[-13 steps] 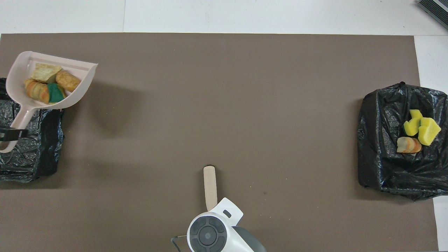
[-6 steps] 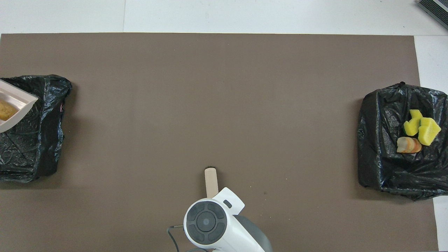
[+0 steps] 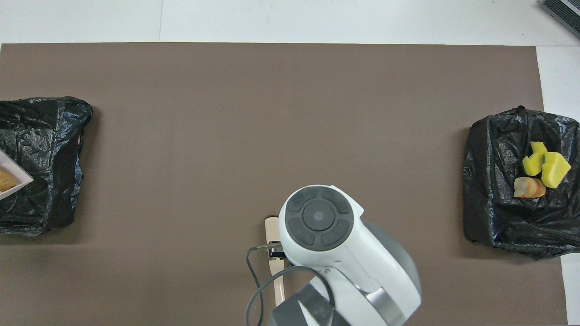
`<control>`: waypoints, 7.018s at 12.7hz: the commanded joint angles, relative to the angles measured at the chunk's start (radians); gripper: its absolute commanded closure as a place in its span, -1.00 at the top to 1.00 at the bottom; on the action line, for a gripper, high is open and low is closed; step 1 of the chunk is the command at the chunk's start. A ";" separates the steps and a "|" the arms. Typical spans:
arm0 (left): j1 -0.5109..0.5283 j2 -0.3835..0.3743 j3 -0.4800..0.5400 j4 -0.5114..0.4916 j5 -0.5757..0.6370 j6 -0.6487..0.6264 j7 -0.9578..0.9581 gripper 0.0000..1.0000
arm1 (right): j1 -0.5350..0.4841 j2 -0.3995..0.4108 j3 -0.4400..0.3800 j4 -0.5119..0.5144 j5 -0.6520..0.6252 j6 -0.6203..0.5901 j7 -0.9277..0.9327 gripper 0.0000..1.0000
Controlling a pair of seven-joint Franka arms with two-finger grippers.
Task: Sweep and dump trash in bin
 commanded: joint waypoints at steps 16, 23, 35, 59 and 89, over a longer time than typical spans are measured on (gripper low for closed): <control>-0.314 0.091 -0.015 0.138 0.631 -0.010 0.124 -1.00 | -0.591 0.013 -0.021 0.267 -0.181 -0.068 -0.517 1.00; -0.401 0.094 -0.013 0.138 0.734 -0.097 0.042 -1.00 | -0.676 0.001 -0.021 0.262 -0.146 -0.078 -0.557 1.00; -0.475 0.086 -0.013 0.117 0.774 -0.301 -0.144 -1.00 | -0.653 -0.116 -0.010 0.156 -0.091 -0.096 -0.551 1.00; -0.798 -0.039 -0.021 -0.032 -0.404 0.010 -0.650 -1.00 | -0.653 -0.094 -0.036 0.213 -0.095 -0.147 -0.525 1.00; -1.121 0.199 -0.004 -0.120 -0.398 0.409 -1.963 1.00 | -0.521 -0.097 -0.165 0.193 -0.080 -0.058 -0.520 1.00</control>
